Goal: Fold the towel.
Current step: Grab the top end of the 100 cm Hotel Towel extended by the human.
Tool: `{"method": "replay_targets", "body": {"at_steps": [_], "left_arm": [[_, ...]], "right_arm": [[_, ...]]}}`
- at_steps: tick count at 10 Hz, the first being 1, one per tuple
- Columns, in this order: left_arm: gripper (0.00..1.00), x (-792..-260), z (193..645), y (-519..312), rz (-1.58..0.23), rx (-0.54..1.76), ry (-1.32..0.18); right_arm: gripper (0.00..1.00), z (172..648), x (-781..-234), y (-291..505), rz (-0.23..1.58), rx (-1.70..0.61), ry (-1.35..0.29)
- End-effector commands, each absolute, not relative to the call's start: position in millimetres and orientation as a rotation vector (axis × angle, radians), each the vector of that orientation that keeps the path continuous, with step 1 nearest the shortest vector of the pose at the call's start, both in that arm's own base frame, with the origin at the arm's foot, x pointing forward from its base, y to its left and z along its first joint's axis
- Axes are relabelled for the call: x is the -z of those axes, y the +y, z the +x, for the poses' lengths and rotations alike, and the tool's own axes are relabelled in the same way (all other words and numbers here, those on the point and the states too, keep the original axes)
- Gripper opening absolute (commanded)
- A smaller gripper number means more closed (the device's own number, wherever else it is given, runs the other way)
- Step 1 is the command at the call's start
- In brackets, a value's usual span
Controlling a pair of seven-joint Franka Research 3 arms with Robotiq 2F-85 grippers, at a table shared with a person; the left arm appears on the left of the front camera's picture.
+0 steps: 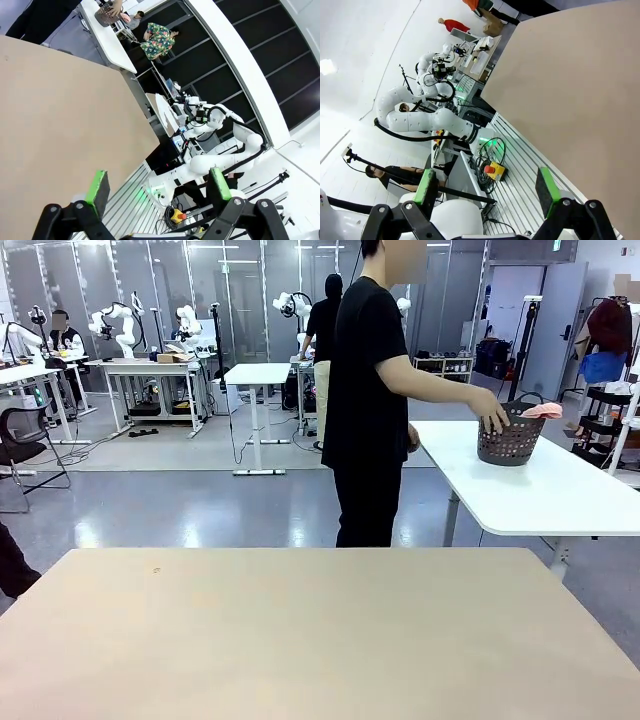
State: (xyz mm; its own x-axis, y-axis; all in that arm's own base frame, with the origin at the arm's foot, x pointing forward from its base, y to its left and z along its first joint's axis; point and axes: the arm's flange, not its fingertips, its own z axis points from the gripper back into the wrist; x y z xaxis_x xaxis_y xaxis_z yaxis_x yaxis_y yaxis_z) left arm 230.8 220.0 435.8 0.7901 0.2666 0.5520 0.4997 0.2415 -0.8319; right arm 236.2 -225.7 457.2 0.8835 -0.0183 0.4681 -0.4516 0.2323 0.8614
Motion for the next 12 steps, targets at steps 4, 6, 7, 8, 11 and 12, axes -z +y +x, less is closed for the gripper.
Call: {"method": "replay_targets", "body": {"at_steps": [4, 6, 7, 8, 11, 12], "left_arm": [[1.00, -439.2, 233.0, 221.2, -1.343, 0.185, -0.687], [1.00, -439.2, 233.0, 221.2, -1.343, 0.185, -0.687], [1.00, -439.2, 233.0, 221.2, -1.343, 0.185, -0.687], [1.00, -439.2, 233.0, 221.2, -1.343, 0.185, -0.687], [1.00, -439.2, 233.0, 221.2, -1.343, 0.185, -0.687], [1.00, -439.2, 233.0, 221.2, -1.343, 0.185, -0.687]], "right_arm": [[1.00, 236.5, -462.0, -226.7, 1.309, -0.309, -0.430], [1.00, 236.5, -462.0, -226.7, 1.309, -0.309, -0.430], [1.00, 236.5, -462.0, -226.7, 1.309, -0.309, -0.430], [1.00, 236.5, -462.0, -226.7, 1.309, -0.309, -0.430], [1.00, 236.5, -462.0, -226.7, 1.309, -0.309, -0.430], [1.00, 236.5, -462.0, -226.7, 1.309, -0.309, -0.430]]}}
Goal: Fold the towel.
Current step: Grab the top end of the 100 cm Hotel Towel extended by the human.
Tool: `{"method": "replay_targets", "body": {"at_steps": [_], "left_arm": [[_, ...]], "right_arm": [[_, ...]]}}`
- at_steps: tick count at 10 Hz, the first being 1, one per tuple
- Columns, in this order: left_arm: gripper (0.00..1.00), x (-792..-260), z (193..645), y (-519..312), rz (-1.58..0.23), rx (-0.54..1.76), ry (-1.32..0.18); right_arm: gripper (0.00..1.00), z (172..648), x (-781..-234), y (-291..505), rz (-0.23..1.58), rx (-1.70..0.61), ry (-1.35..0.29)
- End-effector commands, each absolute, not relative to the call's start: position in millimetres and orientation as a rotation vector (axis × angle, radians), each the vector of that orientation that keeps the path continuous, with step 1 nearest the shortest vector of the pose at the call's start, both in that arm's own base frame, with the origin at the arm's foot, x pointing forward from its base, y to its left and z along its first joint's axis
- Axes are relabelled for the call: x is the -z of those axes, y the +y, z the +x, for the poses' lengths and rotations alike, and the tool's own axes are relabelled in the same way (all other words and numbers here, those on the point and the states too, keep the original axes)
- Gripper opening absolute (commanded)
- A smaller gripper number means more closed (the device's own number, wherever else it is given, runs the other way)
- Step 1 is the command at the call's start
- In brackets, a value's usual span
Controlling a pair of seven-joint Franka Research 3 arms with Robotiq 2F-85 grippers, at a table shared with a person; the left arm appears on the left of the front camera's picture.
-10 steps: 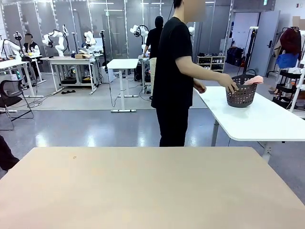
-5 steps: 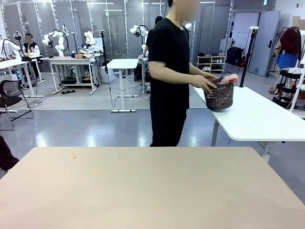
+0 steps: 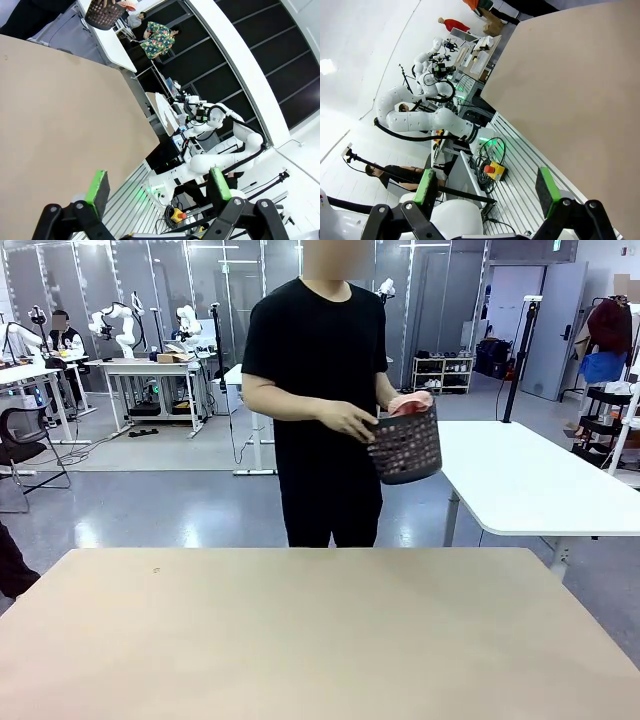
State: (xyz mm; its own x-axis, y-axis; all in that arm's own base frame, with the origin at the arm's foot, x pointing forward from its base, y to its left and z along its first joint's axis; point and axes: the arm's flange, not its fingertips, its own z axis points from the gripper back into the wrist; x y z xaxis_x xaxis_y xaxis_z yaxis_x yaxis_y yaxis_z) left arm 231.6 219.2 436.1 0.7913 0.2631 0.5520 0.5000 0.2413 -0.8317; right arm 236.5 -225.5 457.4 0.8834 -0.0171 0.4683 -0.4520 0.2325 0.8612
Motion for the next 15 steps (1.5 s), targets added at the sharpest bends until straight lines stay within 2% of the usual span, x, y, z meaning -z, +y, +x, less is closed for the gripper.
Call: {"method": "replay_targets", "body": {"at_steps": [1, 15], "left_arm": [[1.00, -439.2, 233.0, 221.2, -1.343, 0.185, -0.687], [1.00, -439.2, 233.0, 221.2, -1.343, 0.185, -0.687]], "right_arm": [[1.00, 236.5, -462.0, -226.7, 1.309, -0.309, -0.430], [1.00, 236.5, -462.0, -226.7, 1.309, -0.309, -0.430]]}}
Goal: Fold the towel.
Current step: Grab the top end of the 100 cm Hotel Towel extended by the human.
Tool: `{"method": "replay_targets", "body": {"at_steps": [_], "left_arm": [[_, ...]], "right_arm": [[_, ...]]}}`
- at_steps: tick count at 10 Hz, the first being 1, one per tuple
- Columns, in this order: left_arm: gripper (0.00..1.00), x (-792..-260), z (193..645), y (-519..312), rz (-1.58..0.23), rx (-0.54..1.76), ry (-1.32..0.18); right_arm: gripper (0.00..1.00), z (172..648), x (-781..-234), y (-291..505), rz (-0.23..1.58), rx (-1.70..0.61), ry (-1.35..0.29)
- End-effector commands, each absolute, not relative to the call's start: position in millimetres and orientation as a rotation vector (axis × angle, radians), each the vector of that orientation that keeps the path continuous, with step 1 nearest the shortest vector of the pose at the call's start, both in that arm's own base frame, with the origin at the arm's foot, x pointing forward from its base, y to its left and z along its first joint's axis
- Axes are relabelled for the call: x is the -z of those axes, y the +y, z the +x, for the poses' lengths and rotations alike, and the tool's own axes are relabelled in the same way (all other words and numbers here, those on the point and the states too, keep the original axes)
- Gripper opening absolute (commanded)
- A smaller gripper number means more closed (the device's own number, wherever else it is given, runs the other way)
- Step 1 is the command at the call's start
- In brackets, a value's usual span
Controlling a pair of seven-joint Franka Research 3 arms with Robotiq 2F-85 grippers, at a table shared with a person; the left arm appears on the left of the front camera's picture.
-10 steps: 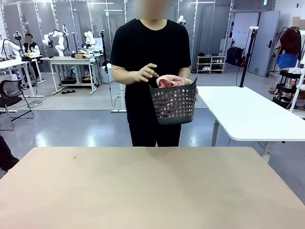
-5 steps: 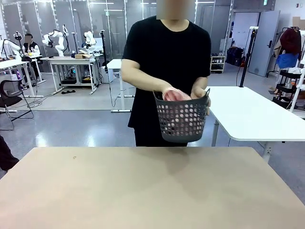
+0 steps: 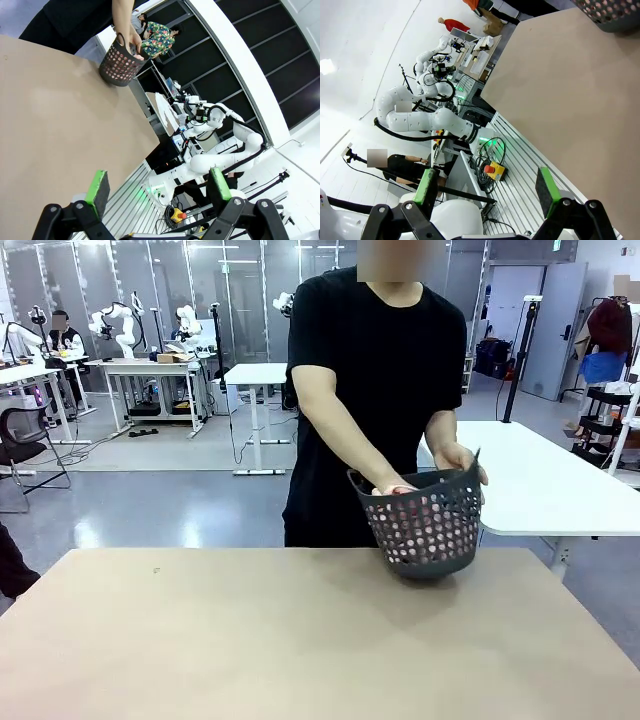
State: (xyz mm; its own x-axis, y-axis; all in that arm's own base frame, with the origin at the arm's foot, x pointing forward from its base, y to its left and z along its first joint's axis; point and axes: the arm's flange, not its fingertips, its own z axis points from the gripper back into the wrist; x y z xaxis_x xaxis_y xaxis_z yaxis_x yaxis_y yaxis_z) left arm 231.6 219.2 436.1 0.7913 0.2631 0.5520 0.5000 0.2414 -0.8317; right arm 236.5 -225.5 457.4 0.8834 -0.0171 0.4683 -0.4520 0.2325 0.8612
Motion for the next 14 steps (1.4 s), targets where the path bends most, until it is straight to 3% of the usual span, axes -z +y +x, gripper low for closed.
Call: {"method": "replay_targets", "body": {"at_steps": [1, 14], "left_arm": [[1.00, -439.2, 233.0, 221.2, -1.343, 0.185, -0.687], [1.00, -439.2, 233.0, 221.2, -1.343, 0.185, -0.687]], "right_arm": [[1.00, 236.5, -462.0, -226.7, 1.309, -0.309, -0.430], [1.00, 236.5, -462.0, -226.7, 1.309, -0.309, -0.430]]}}
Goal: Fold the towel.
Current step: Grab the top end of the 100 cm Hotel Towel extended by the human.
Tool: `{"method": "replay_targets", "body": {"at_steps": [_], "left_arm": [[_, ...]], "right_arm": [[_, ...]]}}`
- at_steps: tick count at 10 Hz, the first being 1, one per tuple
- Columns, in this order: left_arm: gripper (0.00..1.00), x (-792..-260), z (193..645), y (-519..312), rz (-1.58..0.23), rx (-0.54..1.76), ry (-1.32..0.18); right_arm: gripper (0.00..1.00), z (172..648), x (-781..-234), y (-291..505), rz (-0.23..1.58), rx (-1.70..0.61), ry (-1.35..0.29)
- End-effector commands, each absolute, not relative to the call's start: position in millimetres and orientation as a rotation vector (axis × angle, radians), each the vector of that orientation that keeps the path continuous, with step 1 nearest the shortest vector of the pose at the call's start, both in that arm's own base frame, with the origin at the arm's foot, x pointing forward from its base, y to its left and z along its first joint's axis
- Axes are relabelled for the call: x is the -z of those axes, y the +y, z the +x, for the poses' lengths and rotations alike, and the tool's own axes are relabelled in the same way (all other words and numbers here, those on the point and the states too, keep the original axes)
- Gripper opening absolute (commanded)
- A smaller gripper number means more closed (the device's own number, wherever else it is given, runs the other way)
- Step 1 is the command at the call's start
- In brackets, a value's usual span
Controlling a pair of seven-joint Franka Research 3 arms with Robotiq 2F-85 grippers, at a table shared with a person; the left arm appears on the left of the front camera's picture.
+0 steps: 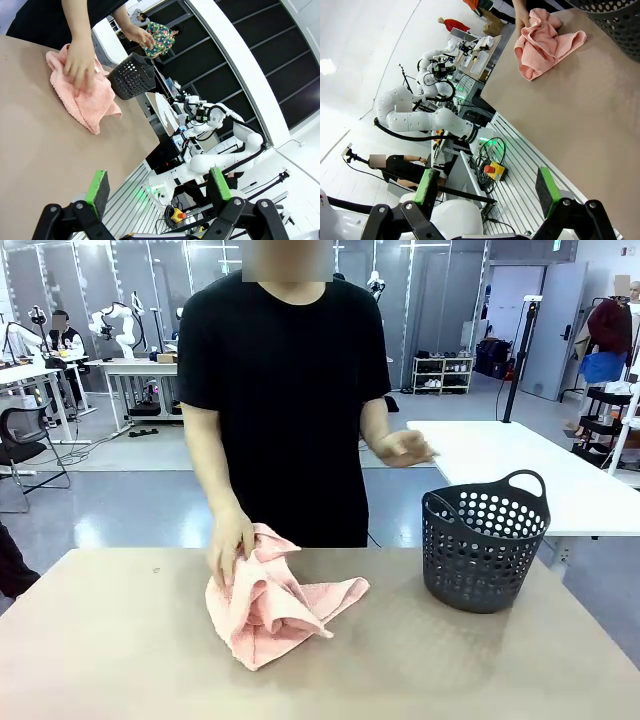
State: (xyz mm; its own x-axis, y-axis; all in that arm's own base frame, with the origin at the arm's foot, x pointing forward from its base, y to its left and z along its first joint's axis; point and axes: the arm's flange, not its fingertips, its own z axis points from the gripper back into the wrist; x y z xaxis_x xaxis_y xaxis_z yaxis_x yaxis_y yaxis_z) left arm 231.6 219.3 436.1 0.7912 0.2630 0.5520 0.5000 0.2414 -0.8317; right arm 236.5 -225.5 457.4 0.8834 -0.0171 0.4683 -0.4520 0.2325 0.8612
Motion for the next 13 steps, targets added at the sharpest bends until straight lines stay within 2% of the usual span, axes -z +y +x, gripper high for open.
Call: {"method": "replay_targets", "body": {"at_steps": [1, 13], "left_arm": [[1.00, -439.2, 233.0, 221.2, -1.343, 0.185, -0.687], [1.00, -439.2, 233.0, 221.2, -1.343, 0.185, -0.687]], "right_arm": [[1.00, 236.5, -462.0, -226.7, 1.309, -0.309, -0.430], [1.00, 236.5, -462.0, -226.7, 1.309, -0.309, -0.430]]}}
